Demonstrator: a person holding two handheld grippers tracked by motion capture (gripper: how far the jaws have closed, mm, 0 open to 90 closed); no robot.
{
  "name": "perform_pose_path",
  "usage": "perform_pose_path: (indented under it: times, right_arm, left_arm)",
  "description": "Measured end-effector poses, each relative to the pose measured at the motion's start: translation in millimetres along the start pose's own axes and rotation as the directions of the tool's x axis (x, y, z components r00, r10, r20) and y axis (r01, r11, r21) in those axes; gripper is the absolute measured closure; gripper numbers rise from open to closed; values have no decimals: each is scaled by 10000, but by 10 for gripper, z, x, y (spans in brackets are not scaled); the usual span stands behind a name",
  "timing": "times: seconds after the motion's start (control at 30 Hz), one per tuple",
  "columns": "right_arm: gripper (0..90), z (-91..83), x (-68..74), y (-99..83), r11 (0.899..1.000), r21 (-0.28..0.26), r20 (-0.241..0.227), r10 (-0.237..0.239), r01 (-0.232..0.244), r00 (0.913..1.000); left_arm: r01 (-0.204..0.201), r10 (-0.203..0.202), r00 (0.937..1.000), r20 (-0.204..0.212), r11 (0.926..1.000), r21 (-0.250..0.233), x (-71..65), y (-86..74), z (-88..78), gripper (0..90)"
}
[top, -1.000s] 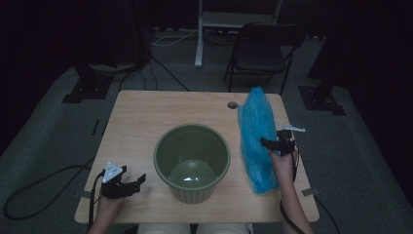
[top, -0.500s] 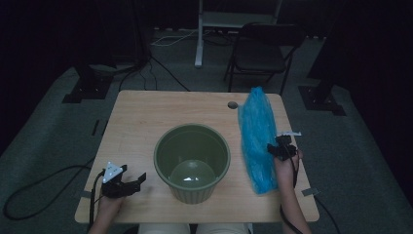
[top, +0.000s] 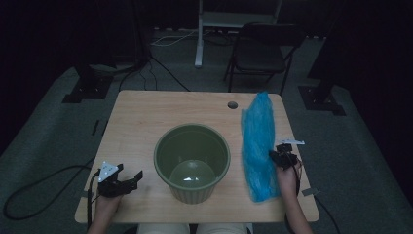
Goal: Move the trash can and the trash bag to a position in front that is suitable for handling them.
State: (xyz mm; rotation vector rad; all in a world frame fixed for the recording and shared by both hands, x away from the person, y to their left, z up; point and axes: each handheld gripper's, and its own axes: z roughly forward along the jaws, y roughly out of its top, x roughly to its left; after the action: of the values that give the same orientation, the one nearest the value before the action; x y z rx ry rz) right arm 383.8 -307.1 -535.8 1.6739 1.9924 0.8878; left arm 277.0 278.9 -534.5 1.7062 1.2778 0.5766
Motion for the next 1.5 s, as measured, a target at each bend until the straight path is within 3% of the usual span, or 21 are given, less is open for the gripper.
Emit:
perform_pose_path:
  times: [0.17, 0.33, 0.47, 0.73, 0.87, 0.93, 1.03, 1.07, 1.1, 1.2, 1.3, 1.4, 1.43, 1.5]
  right_arm:
    - [898, -214, 85, -215, 10000, -29, -882, 33, -36, 9961]
    - [897, -419, 189, -440, 9998, 16, -1465, 221, -221, 9890]
    - [896, -544, 248, -584, 9987, 119, -1687, 506, -493, 9844]
    - [882, -782, 338, -875, 9987, -127, -1793, 458, -489, 9827]
    - [819, -920, 413, -1013, 9963, -211, -2279, 769, -839, 9706]
    - [773, -990, 457, -1111, 9940, -156, -2614, 1005, -1083, 9600]
    - [662, -1105, 549, -1282, 9962, 170, -2588, 865, -850, 9621]
    - [662, -1105, 549, -1282, 9962, 170, -2588, 865, -850, 9621]
    - [520, -1190, 569, -1370, 9962, 347, -2472, 861, -800, 9651]
    - [405, -1291, 502, -1381, 9931, 93, -2381, 1161, -1173, 9643]
    - [294, -1325, 369, -1221, 9920, -419, -2161, 1071, -1188, 9705]
    - [234, -1183, 267, -940, 9907, -586, -2594, 1039, -1230, 9602]
    - [212, -1099, 248, -833, 9918, -571, -2610, 956, -1142, 9606]
    - [206, -894, 239, -579, 9966, -416, -2384, 594, -713, 9693]
  left_arm:
    - [-94, 93, 10000, 34, 9999, 91, -8, -11, 13, 110]
    - [-156, 156, 9999, 15, 9998, 97, -15, -13, 12, 109]
    - [-485, 487, 9987, -180, 9988, 98, -55, -9, 0, 110]
    - [-387, 387, 9991, -176, 9992, 26, -39, -14, -12, 109]
    - [-486, 485, 9986, -216, 9988, -27, -53, -5, -28, 110]
    - [-491, 489, 9985, -237, 9988, -66, -65, 2, -31, 109]
    - [-530, 527, 9983, -240, 9985, -122, -84, 8, -42, 109]
    - [-530, 527, 9983, -240, 9985, -122, -84, 8, -42, 109]
    - [-500, 497, 9985, -224, 9986, -142, -85, 5, -45, 110]
    - [-401, 399, 9991, -166, 9991, -100, -67, -4, -38, 109]
    - [-367, 366, 9993, -111, 9993, -49, -57, -6, -27, 109]
    - [-362, 361, 9993, -98, 9993, -92, -55, -2, -21, 109]
    - [-353, 352, 9993, -121, 9993, -82, -52, -3, -18, 109]
    - [-301, 301, 9995, -106, 9995, -52, -46, -8, -13, 109]
